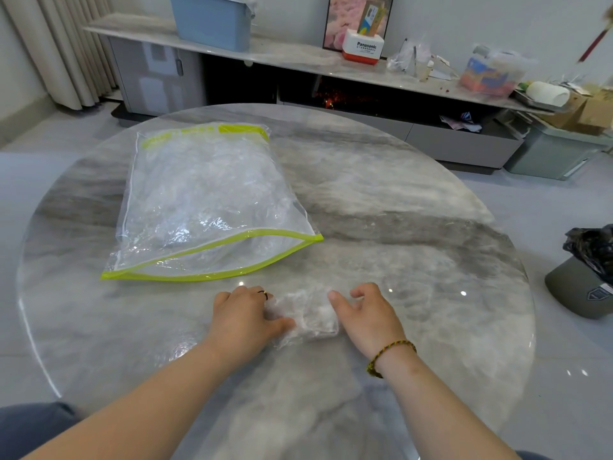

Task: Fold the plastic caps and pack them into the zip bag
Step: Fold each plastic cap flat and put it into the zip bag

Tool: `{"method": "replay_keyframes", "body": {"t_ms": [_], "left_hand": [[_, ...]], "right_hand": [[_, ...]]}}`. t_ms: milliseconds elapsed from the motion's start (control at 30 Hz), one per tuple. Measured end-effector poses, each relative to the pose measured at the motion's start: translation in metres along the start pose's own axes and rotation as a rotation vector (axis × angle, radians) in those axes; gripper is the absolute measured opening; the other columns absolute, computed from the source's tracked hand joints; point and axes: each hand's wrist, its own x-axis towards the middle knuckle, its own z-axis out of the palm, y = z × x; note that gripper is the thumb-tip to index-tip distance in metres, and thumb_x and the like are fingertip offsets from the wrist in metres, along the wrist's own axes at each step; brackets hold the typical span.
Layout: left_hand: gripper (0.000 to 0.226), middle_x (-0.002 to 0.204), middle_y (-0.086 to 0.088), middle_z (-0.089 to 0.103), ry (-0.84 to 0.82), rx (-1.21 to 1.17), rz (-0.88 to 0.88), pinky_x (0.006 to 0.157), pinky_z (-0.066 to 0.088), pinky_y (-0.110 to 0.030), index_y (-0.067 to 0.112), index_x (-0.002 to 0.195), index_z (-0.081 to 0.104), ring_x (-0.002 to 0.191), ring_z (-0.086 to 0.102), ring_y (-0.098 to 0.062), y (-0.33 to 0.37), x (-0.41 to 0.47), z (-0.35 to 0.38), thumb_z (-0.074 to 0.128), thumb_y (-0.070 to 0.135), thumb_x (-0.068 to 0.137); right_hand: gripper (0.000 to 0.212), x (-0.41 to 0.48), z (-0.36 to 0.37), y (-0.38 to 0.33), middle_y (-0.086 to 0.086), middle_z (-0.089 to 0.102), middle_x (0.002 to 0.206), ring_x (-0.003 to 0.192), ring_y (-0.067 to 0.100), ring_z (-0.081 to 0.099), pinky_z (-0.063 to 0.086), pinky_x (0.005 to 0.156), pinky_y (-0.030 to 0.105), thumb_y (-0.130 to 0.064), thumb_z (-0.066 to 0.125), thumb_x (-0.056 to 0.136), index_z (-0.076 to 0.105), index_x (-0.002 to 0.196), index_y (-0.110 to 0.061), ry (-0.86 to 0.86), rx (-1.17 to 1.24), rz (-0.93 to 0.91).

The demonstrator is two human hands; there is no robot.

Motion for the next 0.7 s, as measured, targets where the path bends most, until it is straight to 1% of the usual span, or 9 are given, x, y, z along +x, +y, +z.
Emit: {"method": "replay_keyframes", "body": {"t_ms": [67,133,200,267,367,433,533,600,700], "left_hand": [[0.036,0.074,0.006,0.051,0.097,-0.211,-0.039,0.077,0.024,-0.026,0.016,0.066,0.046,0.104,0.052,-0.023,-0.001,0.001,0.002,0.068,0.043,0.078],[0.034,0.084,-0.003,0.058,0.147,-0.347,-0.02,0.087,0.029,-0.027,0.011,0.079,0.057,0.104,0.052,-0.025,0.002,0.002,0.001,0.073,0.041,0.073],[0.047,0.078,0.015,0.047,0.095,-0.315,0.044,0.083,0.023,-0.021,0.02,0.08,0.053,0.101,0.051,-0.015,0.004,0.0,-0.001,0.065,0.061,0.065],[0.06,0.074,0.024,0.037,0.039,-0.228,0.101,0.078,0.019,-0.018,0.026,0.079,0.051,0.094,0.048,-0.007,0.002,-0.002,-0.008,0.044,0.074,0.045],[0.043,0.079,0.022,0.041,0.095,-0.429,0.043,0.072,0.029,-0.013,0.034,0.075,0.042,0.078,0.045,-0.006,-0.012,-0.003,-0.035,0.051,0.064,0.045],[0.029,0.082,0.015,0.043,0.229,-0.487,-0.009,0.065,0.031,-0.012,0.029,0.083,0.048,0.08,0.047,-0.015,-0.029,0.001,-0.056,0.07,0.034,0.067],[0.032,0.091,-0.006,0.058,0.483,-0.069,0.035,0.076,0.036,-0.031,0.005,0.094,0.062,0.085,0.058,-0.034,-0.064,0.01,-0.082,0.077,0.008,0.065],[0.045,0.093,-0.017,0.061,0.443,0.159,-0.005,0.077,0.03,-0.035,0.001,0.092,0.064,0.085,0.059,-0.041,-0.088,0.012,-0.09,0.085,0.004,0.052],[0.039,0.11,-0.008,0.057,0.298,0.214,-0.152,0.085,0.028,-0.034,0.01,0.107,0.061,0.106,0.05,-0.034,-0.106,0.01,-0.101,0.076,0.012,0.071]], "right_hand": [[0.03,-0.002,-0.001,0.0,0.003,0.057,0.076,0.058,0.017,0.052,0.04,0.05,0.023,-0.044,0.055,0.087,0.044,0.088,-0.016,-0.086,0.178,0.09],[0.027,-0.005,0.004,-0.002,0.005,0.056,0.072,0.046,0.013,0.052,0.042,0.042,0.022,-0.036,0.058,0.087,0.042,0.093,-0.015,-0.171,0.421,0.144],[0.025,-0.006,0.011,-0.007,0.008,0.059,0.083,0.05,0.012,0.059,0.048,0.044,0.023,-0.026,0.058,0.089,0.042,0.105,-0.014,-0.235,0.626,0.158],[0.006,-0.003,0.019,-0.014,0.006,0.062,0.079,0.055,0.012,0.061,0.051,0.047,0.023,-0.014,0.053,0.091,0.053,0.096,-0.01,-0.215,0.836,0.146],[0.013,0.004,0.034,-0.027,0.006,0.059,0.069,0.049,0.012,0.057,0.047,0.045,0.022,-0.003,0.05,0.091,0.056,0.082,-0.01,-0.107,0.981,0.144],[0.016,0.008,0.045,-0.037,0.007,0.056,0.067,0.046,0.012,0.054,0.044,0.041,0.019,0.0,0.05,0.089,0.054,0.079,-0.011,-0.062,1.003,0.134],[0.02,0.017,0.061,-0.057,0.007,0.053,0.069,0.056,0.017,0.05,0.042,0.047,0.022,0.001,0.053,0.086,0.053,0.072,-0.013,-0.018,0.94,0.084],[0.025,0.021,0.075,-0.072,0.004,0.052,0.066,0.058,0.017,0.046,0.04,0.051,0.024,0.004,0.053,0.084,0.052,0.068,-0.014,-0.014,0.9,0.063],[0.031,0.026,0.098,-0.092,0.005,0.042,0.067,0.056,0.015,0.036,0.033,0.054,0.026,0.007,0.053,0.081,0.041,0.064,-0.016,-0.058,0.891,0.081]]}}
